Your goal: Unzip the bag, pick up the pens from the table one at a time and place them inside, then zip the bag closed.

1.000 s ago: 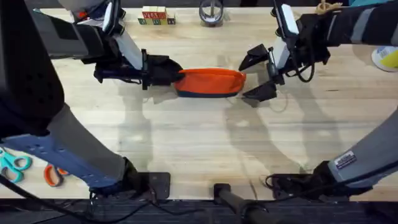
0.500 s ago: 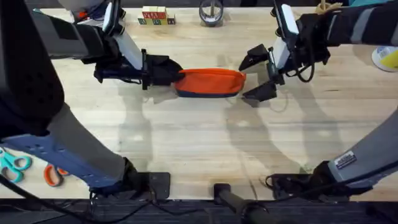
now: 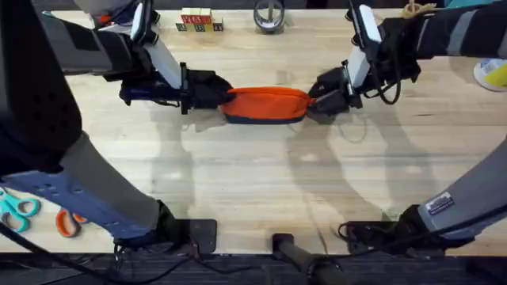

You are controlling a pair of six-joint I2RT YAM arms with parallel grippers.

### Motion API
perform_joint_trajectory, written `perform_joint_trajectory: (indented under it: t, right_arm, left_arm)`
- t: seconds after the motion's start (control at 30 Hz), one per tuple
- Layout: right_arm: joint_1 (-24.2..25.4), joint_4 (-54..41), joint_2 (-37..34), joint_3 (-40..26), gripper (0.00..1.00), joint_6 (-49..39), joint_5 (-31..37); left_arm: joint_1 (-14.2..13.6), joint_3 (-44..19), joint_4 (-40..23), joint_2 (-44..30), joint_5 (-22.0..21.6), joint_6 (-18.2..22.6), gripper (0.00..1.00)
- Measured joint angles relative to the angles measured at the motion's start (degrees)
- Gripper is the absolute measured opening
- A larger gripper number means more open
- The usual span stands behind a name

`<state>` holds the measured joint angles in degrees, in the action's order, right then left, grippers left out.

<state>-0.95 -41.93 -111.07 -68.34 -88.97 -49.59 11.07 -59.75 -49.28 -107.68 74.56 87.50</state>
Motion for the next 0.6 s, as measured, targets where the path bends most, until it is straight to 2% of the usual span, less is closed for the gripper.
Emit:
perform_joint_trajectory:
  t: [0.03, 0.1, 0.6]
  right_arm:
    - [0.00, -0.23, 0.00, 0.00, 0.072, 0.12, -0.22]
    - [0.00, -0.09, 0.00, 0.00, 0.035, 0.00, -0.58]
    - [0.04, -0.09, 0.00, 0.00, 0.030, 0.02, -0.77]
  left_arm:
    - [0.00, 0.00, 0.00, 0.00, -0.02, 0.00, 0.041]
    - [0.07, 0.00, 0.00, 0.00, -0.02, 0.00, 0.041]
    - [0.09, 0.00, 0.00, 0.00, -0.04, -0.02, 0.041]
